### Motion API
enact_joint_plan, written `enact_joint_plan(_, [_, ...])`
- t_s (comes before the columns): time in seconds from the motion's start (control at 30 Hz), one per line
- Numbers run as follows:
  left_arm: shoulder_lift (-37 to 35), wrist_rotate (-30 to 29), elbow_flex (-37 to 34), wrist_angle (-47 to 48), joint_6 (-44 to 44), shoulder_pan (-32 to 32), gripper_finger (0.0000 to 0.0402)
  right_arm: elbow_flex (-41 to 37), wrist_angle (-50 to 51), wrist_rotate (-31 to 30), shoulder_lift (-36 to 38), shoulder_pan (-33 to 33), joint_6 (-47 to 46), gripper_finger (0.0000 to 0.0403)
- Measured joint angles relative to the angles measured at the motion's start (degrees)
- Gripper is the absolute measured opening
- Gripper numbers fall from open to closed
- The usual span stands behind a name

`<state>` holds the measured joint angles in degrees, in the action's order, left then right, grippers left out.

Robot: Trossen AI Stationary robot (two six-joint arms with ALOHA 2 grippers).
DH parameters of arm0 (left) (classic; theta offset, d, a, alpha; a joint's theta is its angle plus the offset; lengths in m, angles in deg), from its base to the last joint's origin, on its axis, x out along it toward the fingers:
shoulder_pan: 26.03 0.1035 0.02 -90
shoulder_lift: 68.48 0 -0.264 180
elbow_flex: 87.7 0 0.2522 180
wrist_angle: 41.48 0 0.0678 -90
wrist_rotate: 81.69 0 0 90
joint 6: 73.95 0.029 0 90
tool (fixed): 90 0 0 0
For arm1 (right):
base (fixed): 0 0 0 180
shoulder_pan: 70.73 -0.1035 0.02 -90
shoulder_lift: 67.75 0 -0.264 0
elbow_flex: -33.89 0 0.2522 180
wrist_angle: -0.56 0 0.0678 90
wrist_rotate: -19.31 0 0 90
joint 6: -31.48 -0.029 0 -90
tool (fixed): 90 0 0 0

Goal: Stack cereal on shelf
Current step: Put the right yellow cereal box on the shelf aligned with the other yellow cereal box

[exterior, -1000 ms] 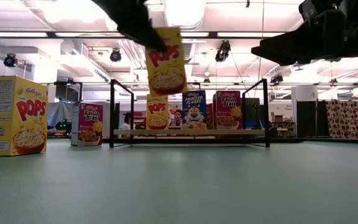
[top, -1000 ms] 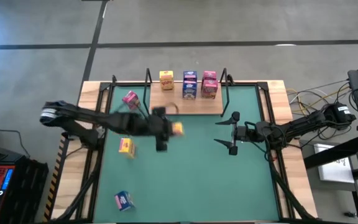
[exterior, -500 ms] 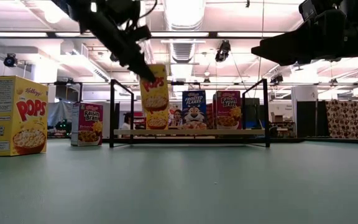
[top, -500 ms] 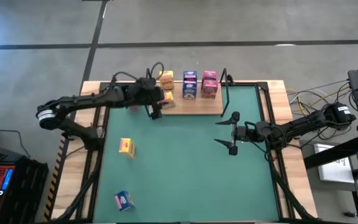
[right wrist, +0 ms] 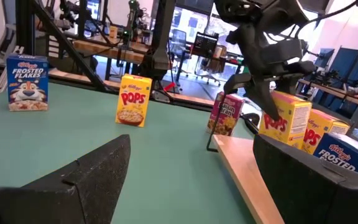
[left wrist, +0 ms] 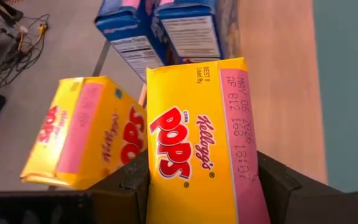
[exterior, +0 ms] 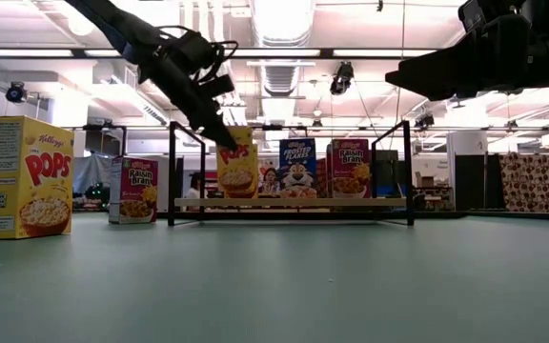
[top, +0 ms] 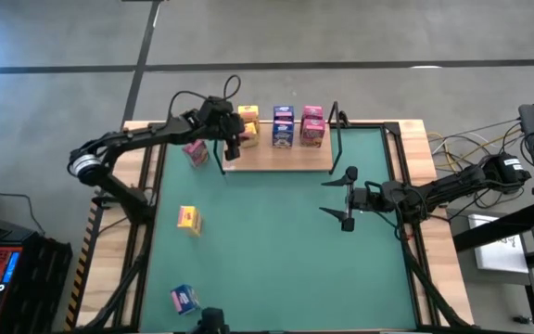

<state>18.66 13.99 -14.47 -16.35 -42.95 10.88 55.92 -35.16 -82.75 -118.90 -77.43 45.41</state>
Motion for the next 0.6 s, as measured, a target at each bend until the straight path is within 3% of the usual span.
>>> enact_joint_plan(0.6, [5.0,2.9,3.5,0.2,2.2,2.4,0.0166,0.0,0.0,0.0,0.0,0.0,0.0,0.0327])
